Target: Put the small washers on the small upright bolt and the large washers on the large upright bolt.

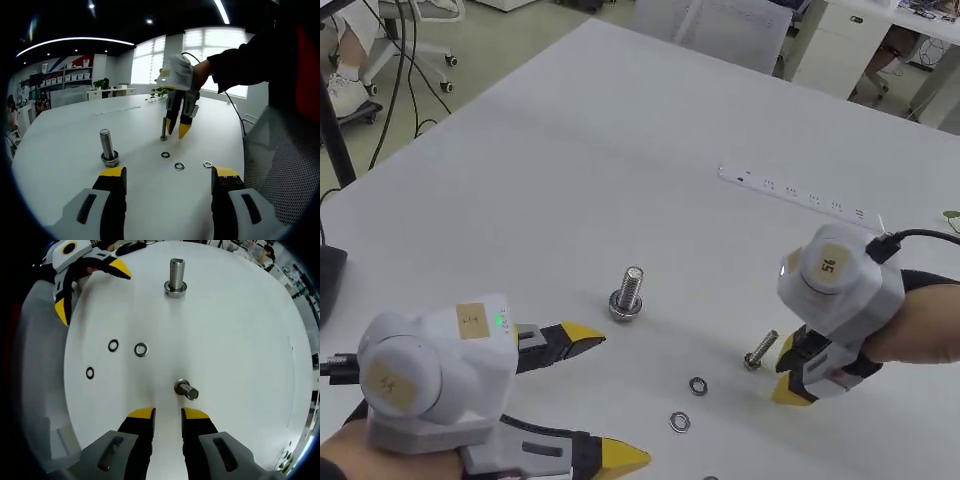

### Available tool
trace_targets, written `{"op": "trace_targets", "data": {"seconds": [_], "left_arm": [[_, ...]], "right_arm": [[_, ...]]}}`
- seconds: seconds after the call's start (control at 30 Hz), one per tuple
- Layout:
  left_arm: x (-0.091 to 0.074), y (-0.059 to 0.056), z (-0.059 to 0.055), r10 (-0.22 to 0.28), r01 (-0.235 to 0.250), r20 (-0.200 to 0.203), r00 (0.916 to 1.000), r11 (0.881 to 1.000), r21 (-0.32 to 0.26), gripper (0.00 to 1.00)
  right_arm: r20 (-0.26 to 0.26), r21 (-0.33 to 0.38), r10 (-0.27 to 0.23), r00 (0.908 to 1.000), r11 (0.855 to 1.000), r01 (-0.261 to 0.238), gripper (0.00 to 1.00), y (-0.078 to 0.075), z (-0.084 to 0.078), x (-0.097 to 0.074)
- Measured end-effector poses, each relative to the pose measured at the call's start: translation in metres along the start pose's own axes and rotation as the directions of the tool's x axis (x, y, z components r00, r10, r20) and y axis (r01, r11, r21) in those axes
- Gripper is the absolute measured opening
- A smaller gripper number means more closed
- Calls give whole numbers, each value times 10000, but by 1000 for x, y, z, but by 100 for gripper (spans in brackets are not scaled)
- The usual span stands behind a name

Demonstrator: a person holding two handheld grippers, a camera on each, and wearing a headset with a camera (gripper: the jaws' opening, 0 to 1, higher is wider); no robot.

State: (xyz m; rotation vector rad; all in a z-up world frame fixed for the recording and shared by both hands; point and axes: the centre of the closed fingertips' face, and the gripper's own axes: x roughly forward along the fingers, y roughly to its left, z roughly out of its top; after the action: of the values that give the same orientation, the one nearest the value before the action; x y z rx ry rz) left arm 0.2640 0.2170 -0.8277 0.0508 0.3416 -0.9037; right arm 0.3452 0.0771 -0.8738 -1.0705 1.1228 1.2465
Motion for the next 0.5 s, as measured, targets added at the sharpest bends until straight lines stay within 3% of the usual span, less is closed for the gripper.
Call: {"op": "trace_targets", "data": {"seconds": [0.27,0.5], "left_arm": [[-1,-1,3,-6,6,37,10000,10000,61,68],[-2,-2,5,22,-22,61,10000,9999,117,68]], "right_arm": [[35,13,63,10000,10000,-63,22,12,-1,0],[223,-203,177,9996,9996,-173,22,27,10,-1]]}}
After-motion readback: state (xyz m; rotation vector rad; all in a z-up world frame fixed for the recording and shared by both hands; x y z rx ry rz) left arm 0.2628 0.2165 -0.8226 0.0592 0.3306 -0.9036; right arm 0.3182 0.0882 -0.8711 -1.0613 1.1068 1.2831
